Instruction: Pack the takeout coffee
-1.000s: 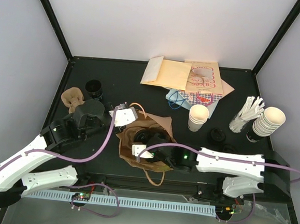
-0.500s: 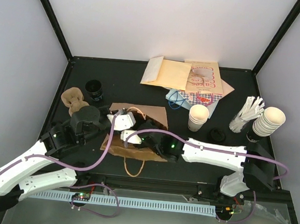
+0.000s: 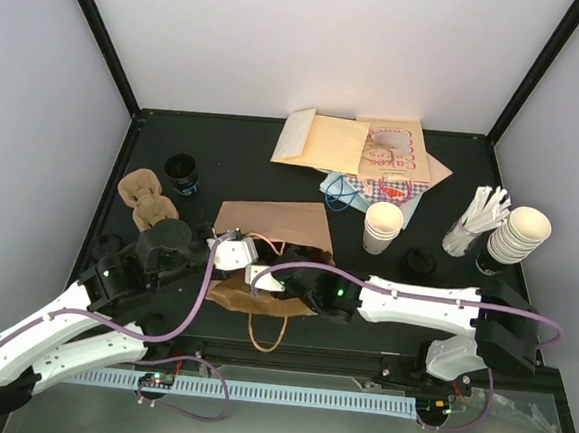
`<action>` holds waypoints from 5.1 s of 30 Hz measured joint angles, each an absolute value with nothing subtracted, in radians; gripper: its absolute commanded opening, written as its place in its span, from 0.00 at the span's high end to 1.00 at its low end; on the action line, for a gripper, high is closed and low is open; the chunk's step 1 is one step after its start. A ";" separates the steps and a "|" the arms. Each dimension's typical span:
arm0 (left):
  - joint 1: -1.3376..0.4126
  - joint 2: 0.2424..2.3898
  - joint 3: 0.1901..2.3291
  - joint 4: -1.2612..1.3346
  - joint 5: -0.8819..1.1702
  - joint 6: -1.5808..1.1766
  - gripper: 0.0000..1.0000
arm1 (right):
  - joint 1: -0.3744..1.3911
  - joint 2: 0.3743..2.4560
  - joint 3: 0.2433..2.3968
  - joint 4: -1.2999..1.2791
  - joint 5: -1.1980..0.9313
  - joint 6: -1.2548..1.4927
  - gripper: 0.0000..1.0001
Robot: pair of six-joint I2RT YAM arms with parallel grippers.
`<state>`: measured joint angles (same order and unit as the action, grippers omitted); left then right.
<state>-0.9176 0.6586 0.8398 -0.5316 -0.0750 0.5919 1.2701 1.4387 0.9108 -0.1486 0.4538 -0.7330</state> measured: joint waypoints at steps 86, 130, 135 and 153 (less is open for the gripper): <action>-0.916 0.650 0.883 -0.652 0.112 0.389 0.98 | 1.261 1.661 0.970 0.041 0.473 -0.908 0.50; -0.833 1.100 1.314 -0.828 0.542 -0.028 0.98 | 1.258 1.345 1.118 -0.860 0.108 -0.612 0.53; -0.733 1.187 1.362 -0.893 0.664 -0.069 0.98 | 1.247 1.347 1.120 -0.901 0.014 -0.593 0.52; -0.595 1.320 1.419 -1.002 0.784 -0.015 0.98 | 1.217 1.388 1.077 -0.850 -0.041 -0.572 0.50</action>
<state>-0.5949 1.3197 1.4193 -1.0019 0.7837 -0.0154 1.2167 1.3876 1.0767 -0.8505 -0.0410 -0.5720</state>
